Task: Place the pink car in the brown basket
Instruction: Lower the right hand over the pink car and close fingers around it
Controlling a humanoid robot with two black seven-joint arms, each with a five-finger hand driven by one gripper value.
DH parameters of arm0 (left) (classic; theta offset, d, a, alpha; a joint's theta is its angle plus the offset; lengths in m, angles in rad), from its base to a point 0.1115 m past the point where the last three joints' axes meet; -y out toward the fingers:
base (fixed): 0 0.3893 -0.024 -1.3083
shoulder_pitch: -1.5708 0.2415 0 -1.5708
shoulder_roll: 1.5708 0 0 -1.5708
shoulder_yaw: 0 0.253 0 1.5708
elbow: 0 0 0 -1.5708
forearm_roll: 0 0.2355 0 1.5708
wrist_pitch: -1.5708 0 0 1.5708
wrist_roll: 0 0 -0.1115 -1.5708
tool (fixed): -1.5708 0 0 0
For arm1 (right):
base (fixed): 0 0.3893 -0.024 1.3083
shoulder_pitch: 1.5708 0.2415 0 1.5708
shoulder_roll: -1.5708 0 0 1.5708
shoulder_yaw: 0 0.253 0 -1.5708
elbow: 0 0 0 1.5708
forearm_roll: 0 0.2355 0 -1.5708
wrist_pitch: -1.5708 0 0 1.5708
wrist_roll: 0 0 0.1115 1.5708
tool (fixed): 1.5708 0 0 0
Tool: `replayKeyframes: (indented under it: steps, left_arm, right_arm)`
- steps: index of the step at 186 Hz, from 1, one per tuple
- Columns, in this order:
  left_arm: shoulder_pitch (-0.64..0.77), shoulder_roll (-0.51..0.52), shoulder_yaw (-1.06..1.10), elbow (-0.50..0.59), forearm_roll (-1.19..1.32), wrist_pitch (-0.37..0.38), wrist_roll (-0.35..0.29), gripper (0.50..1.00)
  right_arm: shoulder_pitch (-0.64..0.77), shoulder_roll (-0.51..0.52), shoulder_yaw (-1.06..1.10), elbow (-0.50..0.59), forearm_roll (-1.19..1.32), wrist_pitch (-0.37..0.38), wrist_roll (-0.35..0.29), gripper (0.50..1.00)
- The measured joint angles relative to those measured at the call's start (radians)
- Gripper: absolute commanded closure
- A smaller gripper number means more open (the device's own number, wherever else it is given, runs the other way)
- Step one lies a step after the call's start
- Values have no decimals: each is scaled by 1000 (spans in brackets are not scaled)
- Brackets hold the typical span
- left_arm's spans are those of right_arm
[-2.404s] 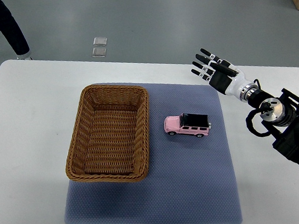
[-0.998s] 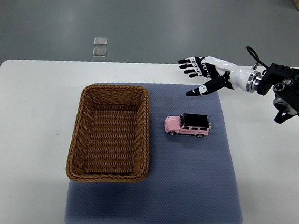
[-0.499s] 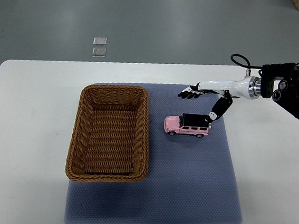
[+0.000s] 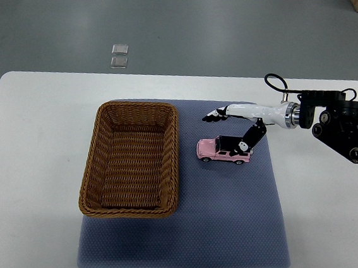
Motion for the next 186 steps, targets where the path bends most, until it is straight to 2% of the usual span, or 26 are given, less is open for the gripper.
replayKeyframes:
  steps: [64,80,95,115,128,140,149,159,186]
  left_arm:
    - [0,0,0,0,0,0,-1,500]
    - [0,0,0,0,0,0,-1,500]
    - [0,0,0,0,0,0,-1,500]
    - [0,0,0,0,0,0,-1,500]
    - [0,0,0,0,0,0,-1,500]
    - [0,0,0,0,0,0,0,500]
    - [0,0,0,0,0,0,-1,500]
    - [0,0,0,0,0,0,0,500]
    - [0,0,0,0,0,0,0,500]
  right_arm:
    - [-55,5,-1,0,0,-74,0,589]
    - [-59,6,-1,-1,0,-89,0,609]
    - [-63,7,-2,-1,0,-97,-2,658]
    - [-69,7,-3,-2,0,-100,-3,762]
    - [-71,7,-4,-2,0,-100,-3,869]
    - [-73,7,-5,-2,0,-102,-3,901]
    - [-75,7,-6,-2,0,-103,-3,959]
    - [-77,7,-6,-2,1,-110,-3,997]
    - [-83,6,-5,-5,9,-135,-1,1000]
